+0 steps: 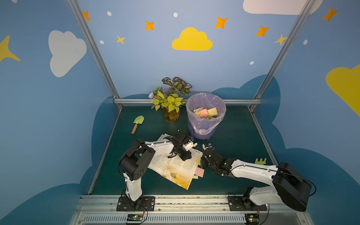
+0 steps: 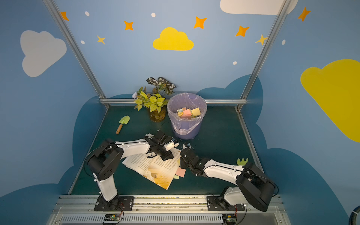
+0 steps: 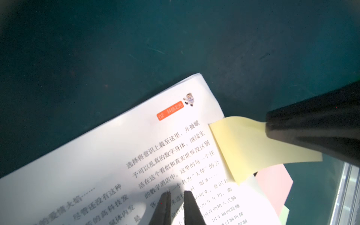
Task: Peel off the used sticky note
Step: Tear off the note from the book, then place the note in the trash bin.
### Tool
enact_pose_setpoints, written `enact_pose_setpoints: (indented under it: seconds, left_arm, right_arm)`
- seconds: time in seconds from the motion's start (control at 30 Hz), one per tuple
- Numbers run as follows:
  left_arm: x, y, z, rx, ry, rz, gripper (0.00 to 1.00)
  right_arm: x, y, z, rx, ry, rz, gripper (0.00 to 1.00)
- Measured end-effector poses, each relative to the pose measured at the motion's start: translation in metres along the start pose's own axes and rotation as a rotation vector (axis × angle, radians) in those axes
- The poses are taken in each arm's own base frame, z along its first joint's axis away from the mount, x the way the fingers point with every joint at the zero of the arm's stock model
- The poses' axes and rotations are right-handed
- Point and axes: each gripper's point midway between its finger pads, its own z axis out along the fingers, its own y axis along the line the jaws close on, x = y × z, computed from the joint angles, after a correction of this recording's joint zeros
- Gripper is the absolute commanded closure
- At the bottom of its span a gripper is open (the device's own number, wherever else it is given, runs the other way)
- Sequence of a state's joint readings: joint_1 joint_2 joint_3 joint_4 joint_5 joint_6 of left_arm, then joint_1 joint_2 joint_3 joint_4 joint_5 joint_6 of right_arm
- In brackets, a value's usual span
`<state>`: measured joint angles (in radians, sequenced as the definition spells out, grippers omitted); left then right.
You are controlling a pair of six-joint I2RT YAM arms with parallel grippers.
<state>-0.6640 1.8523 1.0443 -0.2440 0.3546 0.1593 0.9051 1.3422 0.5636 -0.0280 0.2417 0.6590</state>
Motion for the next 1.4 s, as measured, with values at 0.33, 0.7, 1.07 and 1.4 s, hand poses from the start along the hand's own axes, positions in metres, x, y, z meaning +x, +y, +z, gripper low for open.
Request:
enact_pose_setpoints:
  seconds: [0.33, 0.7, 1.07, 1.4]
  left_arm:
    - [0.001, -0.002, 0.001, -0.036, 0.0, 0.041, 0.81]
    - [0.004, -0.002, -0.006, -0.041, 0.008, 0.03, 0.8]
    - [-0.028, 0.02, -0.12, -0.051, -0.243, -0.029, 0.59]
    - [0.002, 0.061, -0.168, -0.113, -0.276, -0.039, 0.22]
  right_arm:
    - [0.003, -0.046, 0.002, -0.001, 0.053, 0.356, 1.0]
    - [-0.02, -0.037, -0.04, -0.097, -0.031, 0.435, 1.0]
    - [-0.071, -0.025, -0.142, -0.19, -0.237, 0.326, 1.0]
    - [-0.154, 0.002, -0.22, -0.201, -0.408, 0.201, 1.0]
